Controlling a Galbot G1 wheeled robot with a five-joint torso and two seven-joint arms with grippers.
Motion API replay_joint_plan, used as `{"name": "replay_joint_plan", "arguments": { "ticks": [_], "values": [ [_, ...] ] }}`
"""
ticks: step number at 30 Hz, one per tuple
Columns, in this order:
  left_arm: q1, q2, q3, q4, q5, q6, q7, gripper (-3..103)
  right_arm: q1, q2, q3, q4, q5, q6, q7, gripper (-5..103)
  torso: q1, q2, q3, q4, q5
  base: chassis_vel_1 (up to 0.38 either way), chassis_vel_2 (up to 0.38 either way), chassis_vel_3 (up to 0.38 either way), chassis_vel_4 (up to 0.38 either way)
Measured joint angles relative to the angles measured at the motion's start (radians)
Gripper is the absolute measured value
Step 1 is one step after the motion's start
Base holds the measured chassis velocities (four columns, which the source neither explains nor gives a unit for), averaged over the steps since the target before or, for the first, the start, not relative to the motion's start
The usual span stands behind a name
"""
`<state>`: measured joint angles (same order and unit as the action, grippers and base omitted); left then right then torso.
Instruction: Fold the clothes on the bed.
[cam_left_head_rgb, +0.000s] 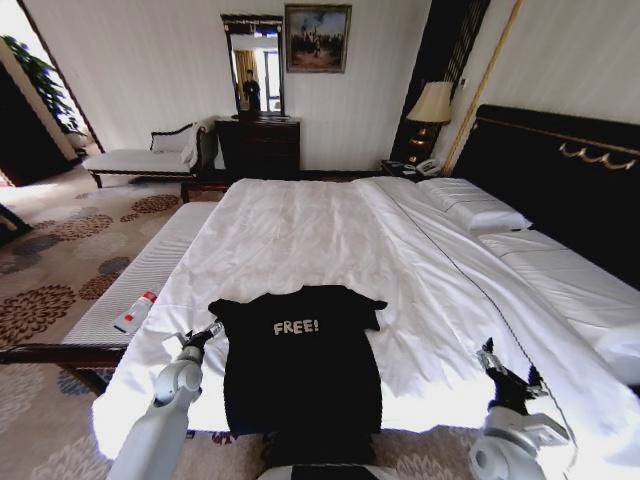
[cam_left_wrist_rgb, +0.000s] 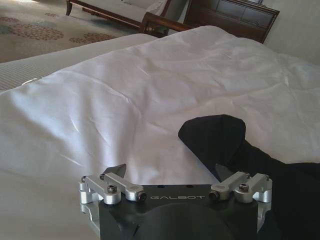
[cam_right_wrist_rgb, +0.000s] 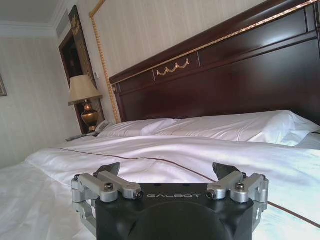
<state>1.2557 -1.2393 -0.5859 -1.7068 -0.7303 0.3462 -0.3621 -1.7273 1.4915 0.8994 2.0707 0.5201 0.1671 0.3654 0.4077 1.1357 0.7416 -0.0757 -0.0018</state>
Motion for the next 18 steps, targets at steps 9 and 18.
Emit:
{"name": "replay_joint_plan", "arguments": {
  "ticks": [9, 18],
  "values": [
    [0.050, -0.001, 0.024, -0.043, 0.046, -0.016, 0.034, 100, -0.015, 0.013, -0.003, 0.012, -0.008, 0.002, 0.001, 100, 0.000, 0.000, 0.000, 0.0002, 0.0000, 0.000, 0.000, 0.000, 0.000],
    [0.081, 0.019, 0.028, -0.039, 0.150, -0.029, 0.055, 100, -0.020, 0.025, -0.005, 0.015, -0.013, 0.003, 0.002, 100, 0.000, 0.000, 0.000, 0.0002, 0.0000, 0.000, 0.000, 0.000, 0.000]
  ]
}}
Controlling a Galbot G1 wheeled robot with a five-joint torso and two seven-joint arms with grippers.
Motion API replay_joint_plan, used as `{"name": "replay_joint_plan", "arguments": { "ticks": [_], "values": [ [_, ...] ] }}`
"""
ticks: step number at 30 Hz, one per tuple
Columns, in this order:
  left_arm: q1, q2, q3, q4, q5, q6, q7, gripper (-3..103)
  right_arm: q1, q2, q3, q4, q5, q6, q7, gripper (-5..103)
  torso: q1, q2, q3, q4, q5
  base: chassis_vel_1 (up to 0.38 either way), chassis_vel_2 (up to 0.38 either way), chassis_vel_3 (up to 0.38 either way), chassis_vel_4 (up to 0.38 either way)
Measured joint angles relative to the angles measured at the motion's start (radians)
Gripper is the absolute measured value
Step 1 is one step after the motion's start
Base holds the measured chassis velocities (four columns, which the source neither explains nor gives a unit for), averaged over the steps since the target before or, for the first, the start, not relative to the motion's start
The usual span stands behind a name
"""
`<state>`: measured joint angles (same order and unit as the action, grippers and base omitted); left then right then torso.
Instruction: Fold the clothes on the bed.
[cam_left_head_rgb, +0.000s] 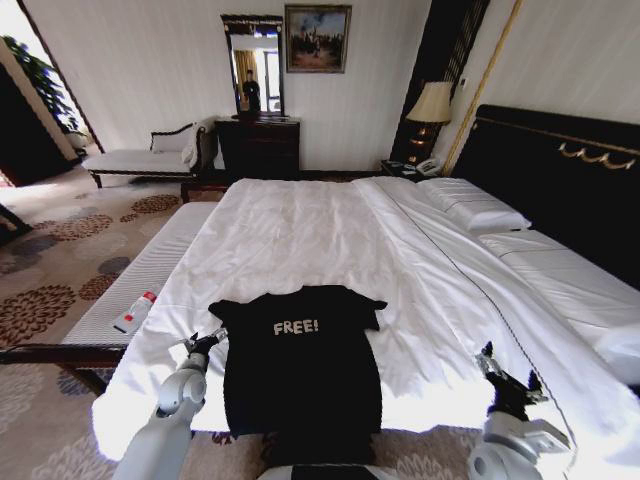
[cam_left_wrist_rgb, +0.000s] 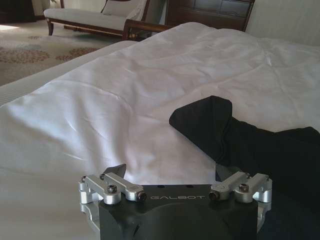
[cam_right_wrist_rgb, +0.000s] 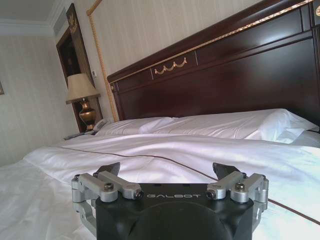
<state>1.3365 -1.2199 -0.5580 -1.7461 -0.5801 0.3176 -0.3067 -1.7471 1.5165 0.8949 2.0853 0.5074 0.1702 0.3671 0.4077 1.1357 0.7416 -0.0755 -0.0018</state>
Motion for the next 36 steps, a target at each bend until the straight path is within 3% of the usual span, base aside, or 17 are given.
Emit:
{"name": "replay_joint_plan", "arguments": {
  "ticks": [5, 15, 20, 23, 25, 26, 31, 36],
  "values": [
    [0.010, 0.007, 0.010, -0.002, 0.044, -0.009, 0.021, 100, 0.001, 0.011, -0.008, -0.006, -0.007, 0.001, 0.000, 100, 0.000, 0.000, 0.000, -0.0001, 0.0000, 0.000, 0.000, 0.000, 0.000],
    [-0.061, 0.003, 0.060, 0.036, 0.028, 0.008, 0.020, 100, 0.006, 0.021, -0.018, -0.016, -0.016, 0.001, 0.002, 100, 0.000, 0.000, 0.000, -0.0003, 0.0000, 0.000, 0.000, 0.000, 0.000],
    [-0.098, 0.012, 0.080, 0.060, 0.006, 0.028, 0.048, 97, 0.007, 0.020, -0.014, -0.023, -0.016, 0.001, 0.005, 100, 0.000, 0.000, 0.000, -0.0002, 0.0000, 0.000, 0.000, 0.000, 0.000],
    [-0.120, 0.013, 0.082, 0.078, -0.022, 0.030, 0.059, 84, 0.010, 0.017, -0.012, -0.030, -0.015, 0.001, 0.006, 100, 0.000, 0.000, 0.000, -0.0003, 0.0000, 0.000, 0.000, 0.000, 0.000],
    [-0.122, 0.013, 0.082, 0.079, -0.026, 0.031, 0.060, 84, 0.011, 0.017, -0.013, -0.031, -0.015, 0.001, 0.007, 100, 0.000, 0.000, 0.000, -0.0003, 0.0000, 0.000, 0.000, 0.000, 0.000],
    [-0.125, 0.013, 0.080, 0.081, -0.035, 0.032, 0.061, 72, 0.014, 0.015, -0.016, -0.035, -0.015, 0.001, 0.007, 100, 0.000, 0.000, 0.000, -0.0001, 0.0000, 0.000, 0.000, 0.000, 0.000],
    [-0.125, 0.007, 0.080, 0.078, -0.042, 0.032, 0.061, 61, 0.021, 0.015, -0.024, -0.044, -0.016, 0.001, 0.007, 100, 0.000, 0.000, 0.000, -0.0002, 0.0000, 0.000, 0.000, 0.000, 0.000],
    [-0.116, -0.004, 0.085, 0.074, -0.038, 0.031, 0.060, 34, 0.028, 0.018, -0.030, -0.053, -0.019, 0.001, 0.008, 100, 0.000, 0.000, 0.000, -0.0001, 0.0000, 0.000, 0.000, 0.000, 0.000]
  ]
}}
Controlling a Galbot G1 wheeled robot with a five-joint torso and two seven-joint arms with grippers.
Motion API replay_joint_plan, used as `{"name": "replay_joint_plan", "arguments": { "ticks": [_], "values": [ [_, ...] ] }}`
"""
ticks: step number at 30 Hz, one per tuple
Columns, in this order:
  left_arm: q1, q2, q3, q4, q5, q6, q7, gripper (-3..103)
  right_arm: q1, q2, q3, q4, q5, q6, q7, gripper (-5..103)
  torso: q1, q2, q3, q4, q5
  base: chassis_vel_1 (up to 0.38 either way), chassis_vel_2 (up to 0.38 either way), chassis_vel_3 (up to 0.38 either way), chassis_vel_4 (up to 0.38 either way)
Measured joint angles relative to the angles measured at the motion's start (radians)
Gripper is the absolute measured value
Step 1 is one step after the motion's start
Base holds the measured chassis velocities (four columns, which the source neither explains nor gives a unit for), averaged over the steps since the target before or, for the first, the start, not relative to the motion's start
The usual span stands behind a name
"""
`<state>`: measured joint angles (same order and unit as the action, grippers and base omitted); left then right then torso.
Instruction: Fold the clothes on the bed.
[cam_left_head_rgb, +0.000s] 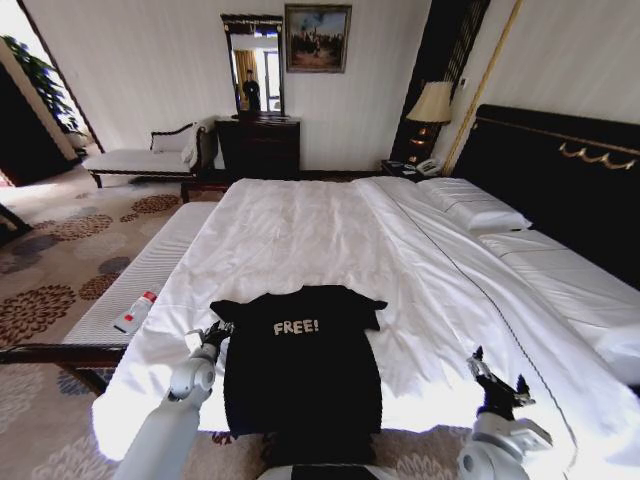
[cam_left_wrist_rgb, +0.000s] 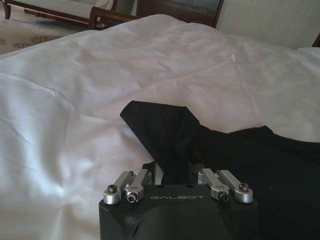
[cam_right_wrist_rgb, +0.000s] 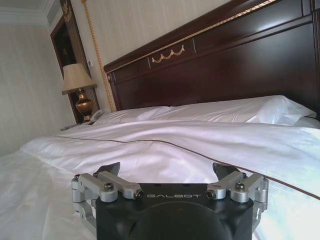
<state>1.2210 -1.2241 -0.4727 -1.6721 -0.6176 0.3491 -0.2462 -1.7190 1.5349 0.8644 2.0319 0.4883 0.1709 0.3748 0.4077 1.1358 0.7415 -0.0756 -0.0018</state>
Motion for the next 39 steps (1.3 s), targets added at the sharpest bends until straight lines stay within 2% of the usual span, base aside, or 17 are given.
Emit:
{"name": "replay_joint_plan", "arguments": {
  "ticks": [2, 5, 8, 10, 19, 25, 26, 28, 29, 31, 32, 36, 38, 39],
  "values": [
    [0.000, -0.001, 0.001, 0.000, 0.001, 0.000, -0.001, 34, 0.001, 0.000, 0.000, -0.001, 0.000, 0.000, 0.000, 100, 0.000, 0.000, 0.000, -0.0001, 0.0000, 0.000, 0.000, 0.000, 0.000],
    [-0.005, -0.006, 0.004, 0.004, 0.001, 0.000, -0.004, 19, 0.001, 0.001, -0.001, -0.004, -0.001, 0.000, 0.000, 100, 0.000, 0.000, 0.000, 0.0000, 0.0000, 0.000, 0.000, 0.000, 0.000],
    [-0.011, -0.010, 0.007, 0.005, 0.002, 0.000, -0.005, 14, 0.001, 0.001, -0.001, -0.005, -0.001, 0.000, 0.001, 100, 0.000, 0.000, 0.000, 0.0000, 0.0000, 0.000, 0.000, 0.000, 0.000],
    [-0.016, -0.018, 0.010, 0.008, 0.007, 0.000, -0.007, 3, 0.001, 0.000, -0.001, -0.005, -0.001, 0.000, 0.001, 100, 0.000, 0.000, 0.000, -0.0001, 0.0000, 0.000, 0.000, 0.000, 0.000],
    [-0.011, -0.030, 0.007, -0.010, 0.013, 0.002, -0.011, 0, -0.001, -0.003, 0.001, -0.005, -0.001, 0.000, 0.002, 100, 0.000, 0.000, 0.000, -0.0001, 0.0000, 0.000, 0.000, 0.000, 0.000],
    [0.006, -0.013, -0.005, -0.027, 0.013, 0.002, -0.011, 0, -0.001, -0.001, -0.001, -0.005, -0.001, 0.000, 0.002, 100, 0.000, 0.000, 0.000, -0.0001, 0.0000, 0.000, 0.000, 0.000, 0.000],
    [0.010, -0.009, -0.008, -0.028, 0.014, 0.002, -0.011, -2, -0.001, -0.001, -0.002, -0.005, -0.002, 0.000, 0.002, 100, 0.000, 0.000, 0.000, -0.0001, -0.0001, 0.000, 0.000, 0.000, 0.000],
    [0.017, -0.005, -0.010, -0.031, 0.014, 0.002, -0.011, 7, -0.001, -0.001, -0.005, -0.005, -0.002, 0.000, 0.002, 100, 0.000, 0.000, 0.000, 0.0000, 0.0000, 0.000, 0.000, 0.000, 0.000],
    [0.017, -0.005, -0.010, -0.031, 0.014, 0.002, -0.011, 7, -0.001, -0.001, -0.005, -0.005, -0.002, 0.000, 0.002, 100, 0.000, 0.000, 0.000, 0.0000, 0.0000, 0.000, 0.000, 0.000, 0.000],
    [0.025, -0.005, -0.011, -0.032, 0.014, 0.002, -0.011, 18, -0.001, -0.001, -0.006, -0.004, -0.003, 0.000, 0.002, 100, 0.000, 0.000, 0.000, 0.0000, 0.0000, 0.000, 0.000, 0.000, 0.000],
    [0.025, -0.005, -0.011, -0.032, 0.014, 0.002, -0.011, 18, -0.001, -0.001, -0.006, -0.004, -0.003, 0.000, 0.002, 100, 0.000, 0.000, 0.000, 0.0000, 0.0000, 0.000, 0.000, 0.000, 0.000],
    [0.049, -0.004, -0.011, -0.039, 0.021, -0.001, -0.011, 40, -0.006, -0.002, -0.006, -0.002, -0.003, 0.000, 0.002, 100, 0.000, 0.000, 0.000, 0.0000, -0.0001, 0.000, 0.000, 0.000, 0.000],
    [0.057, -0.005, -0.011, -0.041, 0.023, -0.002, -0.010, 40, -0.007, -0.002, -0.006, -0.002, -0.003, 0.000, 0.002, 100, 0.000, 0.000, 0.000, 0.0000, 0.0000, 0.000, 0.000, 0.000, 0.000],
    [0.064, -0.006, -0.011, -0.043, 0.023, -0.004, -0.009, 45, -0.007, -0.002, -0.006, -0.002, -0.003, 0.000, 0.002, 100, 0.000, 0.000, 0.000, 0.0000, 0.0000, 0.000, 0.000, 0.000, 0.000]
  ]
}}
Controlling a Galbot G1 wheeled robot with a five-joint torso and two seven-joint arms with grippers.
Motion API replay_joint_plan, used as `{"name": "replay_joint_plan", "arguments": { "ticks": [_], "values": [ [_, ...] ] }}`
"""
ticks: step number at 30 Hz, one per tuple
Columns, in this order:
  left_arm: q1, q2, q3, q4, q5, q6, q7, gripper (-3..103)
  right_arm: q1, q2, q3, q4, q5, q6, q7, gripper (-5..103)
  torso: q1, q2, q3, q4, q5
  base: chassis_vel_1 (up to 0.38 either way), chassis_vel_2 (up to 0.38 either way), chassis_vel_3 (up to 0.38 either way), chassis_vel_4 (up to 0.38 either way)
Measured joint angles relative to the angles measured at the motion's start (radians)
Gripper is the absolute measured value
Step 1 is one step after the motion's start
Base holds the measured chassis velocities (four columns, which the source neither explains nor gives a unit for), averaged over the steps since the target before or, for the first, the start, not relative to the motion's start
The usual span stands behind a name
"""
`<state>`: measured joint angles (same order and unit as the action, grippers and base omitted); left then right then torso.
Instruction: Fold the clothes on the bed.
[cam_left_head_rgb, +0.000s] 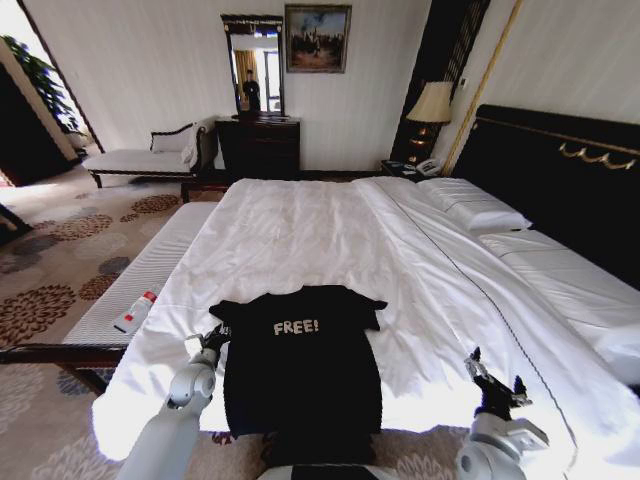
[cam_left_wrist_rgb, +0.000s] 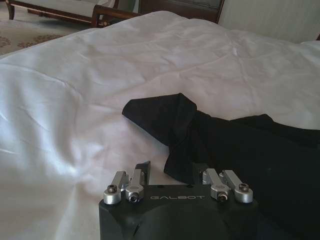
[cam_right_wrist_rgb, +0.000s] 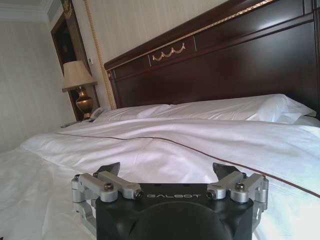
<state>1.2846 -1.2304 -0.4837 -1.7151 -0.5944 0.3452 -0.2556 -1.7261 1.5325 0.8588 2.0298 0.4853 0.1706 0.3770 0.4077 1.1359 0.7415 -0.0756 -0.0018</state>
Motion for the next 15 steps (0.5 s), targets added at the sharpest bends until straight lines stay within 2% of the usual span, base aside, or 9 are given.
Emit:
{"name": "replay_joint_plan", "arguments": {
  "ticks": [1, 2, 4, 5, 6, 8, 11, 13, 15],
  "values": [
    [0.004, -0.001, 0.000, 0.000, 0.000, -0.001, 0.000, 51, 0.000, 0.000, 0.000, 0.000, 0.000, 0.000, 0.000, 100, 0.000, 0.000, 0.000, 0.0000, 0.0000, 0.000, 0.000, 0.000, 0.000],
    [0.004, -0.001, 0.000, 0.000, 0.000, -0.001, 0.000, 51, 0.000, 0.000, 0.000, 0.000, 0.000, 0.000, 0.000, 100, 0.000, 0.000, 0.000, 0.0000, 0.0000, 0.000, 0.000, 0.000, 0.000],
    [0.011, -0.004, -0.001, -0.001, 0.002, -0.003, 0.001, 61, 0.000, -0.001, 0.001, 0.000, 0.000, 0.000, 0.001, 100, 0.000, 0.000, 0.000, 0.0000, 0.0000, 0.000, 0.000, 0.000, 0.000],
    [0.012, -0.006, -0.001, 0.000, 0.003, -0.005, 0.002, 61, 0.000, -0.001, 0.001, 0.000, 0.000, 0.000, 0.001, 100, 0.000, 0.000, 0.000, 0.0000, 0.0000, 0.000, 0.000, 0.000, 0.000],
    [0.011, -0.008, 0.000, 0.002, 0.004, -0.008, 0.003, 69, 0.000, -0.001, 0.000, 0.000, 0.000, 0.000, 0.001, 100, 0.000, 0.000, 0.000, 0.0000, 0.0000, 0.000, 0.000, 0.000, 0.000],
    [0.009, -0.011, 0.000, 0.005, 0.004, -0.009, 0.003, 66, 0.000, -0.001, -0.001, 0.000, 0.000, 0.000, 0.001, 100, 0.000, 0.000, 0.000, 0.0000, 0.0000, 0.000, 0.000, 0.000, 0.000],
    [-0.003, -0.014, 0.000, 0.010, 0.004, -0.013, 0.003, 49, 0.001, -0.001, -0.003, -0.006, -0.001, 0.000, 0.002, 100, 0.000, 0.000, 0.000, -0.0001, 0.0000, 0.000, 0.000, 0.000, 0.000],
    [-0.004, -0.015, 0.000, 0.011, 0.004, -0.013, 0.003, 49, 0.002, -0.001, -0.004, -0.007, -0.002, 0.000, 0.002, 100, 0.000, 0.000, 0.000, -0.0001, 0.0000, 0.000, 0.000, 0.000, 0.000],
    [-0.015, -0.017, 0.001, 0.018, 0.004, -0.016, 0.003, 39, 0.004, -0.001, -0.007, -0.014, -0.004, 0.000, 0.003, 100, 0.000, 0.000, 0.000, -0.0001, 0.0000, 0.000, 0.000, 0.000, 0.000]
  ]
}}
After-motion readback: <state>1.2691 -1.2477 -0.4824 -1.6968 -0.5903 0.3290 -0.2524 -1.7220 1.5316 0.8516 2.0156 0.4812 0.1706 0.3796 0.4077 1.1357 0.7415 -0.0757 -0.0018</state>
